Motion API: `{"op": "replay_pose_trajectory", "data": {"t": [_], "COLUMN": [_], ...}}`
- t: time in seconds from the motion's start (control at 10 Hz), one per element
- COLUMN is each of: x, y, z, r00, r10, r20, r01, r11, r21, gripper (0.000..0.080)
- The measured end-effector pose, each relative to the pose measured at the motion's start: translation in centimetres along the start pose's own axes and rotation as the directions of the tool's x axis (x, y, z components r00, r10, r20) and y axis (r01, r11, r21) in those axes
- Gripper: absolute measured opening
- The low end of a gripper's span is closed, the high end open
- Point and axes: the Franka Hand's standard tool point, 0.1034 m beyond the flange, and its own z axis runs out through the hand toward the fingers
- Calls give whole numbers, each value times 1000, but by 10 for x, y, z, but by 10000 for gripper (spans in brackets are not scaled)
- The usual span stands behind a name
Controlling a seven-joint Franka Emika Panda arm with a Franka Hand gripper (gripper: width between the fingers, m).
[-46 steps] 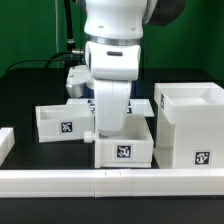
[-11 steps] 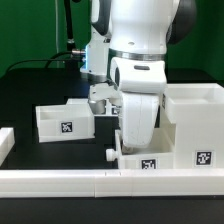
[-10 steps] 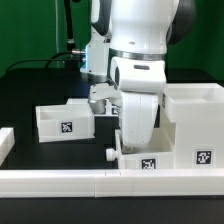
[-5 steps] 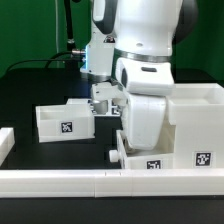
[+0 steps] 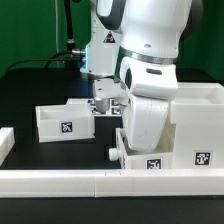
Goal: Assemble drawer
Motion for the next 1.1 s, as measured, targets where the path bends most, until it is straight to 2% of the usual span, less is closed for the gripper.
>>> {"op": "replay_pose_trajectory", "data": {"t": [0.1,0.3,0.4,0.5,0.6,0.7,0.8,0.9,1.0,1.1], "x": [-1,-3,-7,-12,-17,-28,-46,-62,-70,-71], "y": [0,4,4,6,7,8,14,14,16,14], "z": [-1,-22,-31,-42,-50,-57,-59,-49,-45,-41], "r00": [1000,1000,1000,999,999,999,998,997,995,996], "r10": [4,13,16,23,24,-11,-44,-68,-85,-84], "r20": [1,9,17,27,33,42,47,45,44,42], "r01": [-4,-13,-16,-23,-25,9,42,66,83,82], "r11": [1000,1000,1000,1000,1000,999,999,997,996,996], "r21": [2,1,11,18,19,31,32,36,39,38], "gripper": [135,410,410,580,628,645,645,648,648,649]}}
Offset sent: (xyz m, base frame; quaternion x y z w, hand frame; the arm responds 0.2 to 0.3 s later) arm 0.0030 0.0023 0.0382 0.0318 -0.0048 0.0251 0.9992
